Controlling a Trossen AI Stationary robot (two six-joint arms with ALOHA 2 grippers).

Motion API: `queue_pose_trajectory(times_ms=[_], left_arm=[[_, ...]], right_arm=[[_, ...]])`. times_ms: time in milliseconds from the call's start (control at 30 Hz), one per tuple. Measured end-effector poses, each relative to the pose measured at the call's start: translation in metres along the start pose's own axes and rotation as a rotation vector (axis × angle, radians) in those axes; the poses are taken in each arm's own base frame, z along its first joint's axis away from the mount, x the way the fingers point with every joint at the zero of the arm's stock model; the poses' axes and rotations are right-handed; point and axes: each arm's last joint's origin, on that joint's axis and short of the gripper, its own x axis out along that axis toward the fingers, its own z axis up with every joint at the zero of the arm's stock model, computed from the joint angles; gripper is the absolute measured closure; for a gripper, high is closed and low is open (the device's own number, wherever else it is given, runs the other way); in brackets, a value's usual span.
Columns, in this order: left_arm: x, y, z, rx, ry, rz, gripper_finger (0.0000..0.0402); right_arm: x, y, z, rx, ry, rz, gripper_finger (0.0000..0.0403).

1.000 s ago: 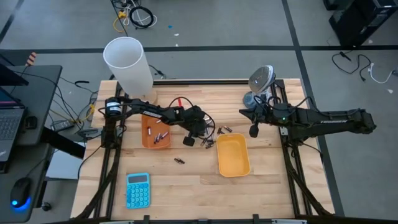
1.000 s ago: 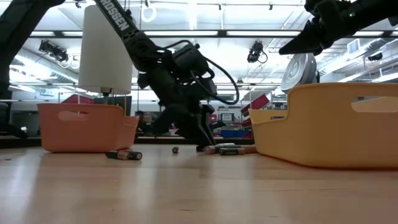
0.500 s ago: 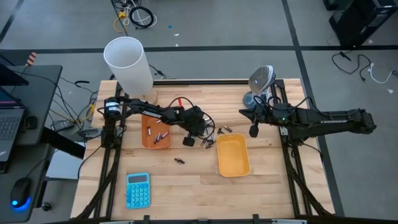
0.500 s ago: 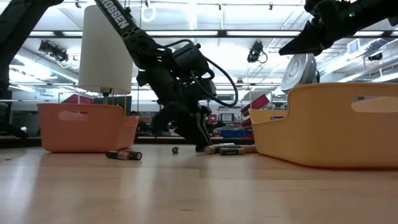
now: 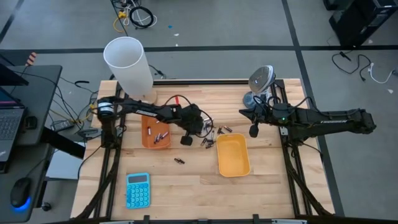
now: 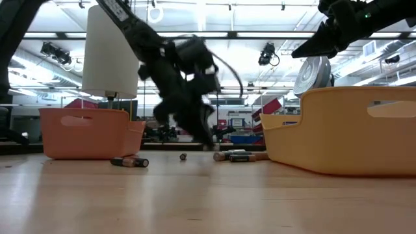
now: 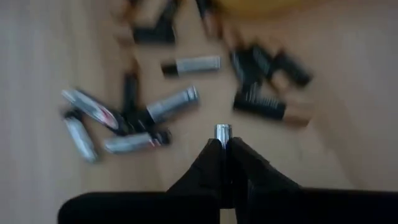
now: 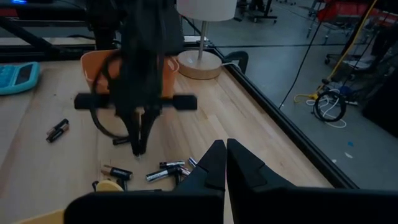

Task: Sort batteries
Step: Put the silver battery into the orange bin

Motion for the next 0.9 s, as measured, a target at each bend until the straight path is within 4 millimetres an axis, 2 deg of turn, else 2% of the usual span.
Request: queue_pose_trajectory(times_ms=[300, 500, 733, 900], left_arm=[[-0.05, -0.012, 0.032, 0.058, -0.145, 0.025, 0.0399], [-0.074, -0.018, 0.041, 0.075, -0.175, 0.068, 0.04], [-0.075, -0.012, 0.04, 0.057, -0.116, 0.232, 0.0401], [-0.074, -0.01, 0.039, 0.05, -0.091, 0.289, 0.0401]], right_arm=[[0.0, 0.0, 0.0, -0.004, 0.001, 0.0, 0.04], [0.0, 0.0, 0.0, -0.005, 0.002, 0.0, 0.04], [0.0, 0.0, 0.0, 0.017, 0.002, -0.008, 0.04], [0.002, -0.005, 0.0, 0.085, -0.002, -0.12, 0.0402]])
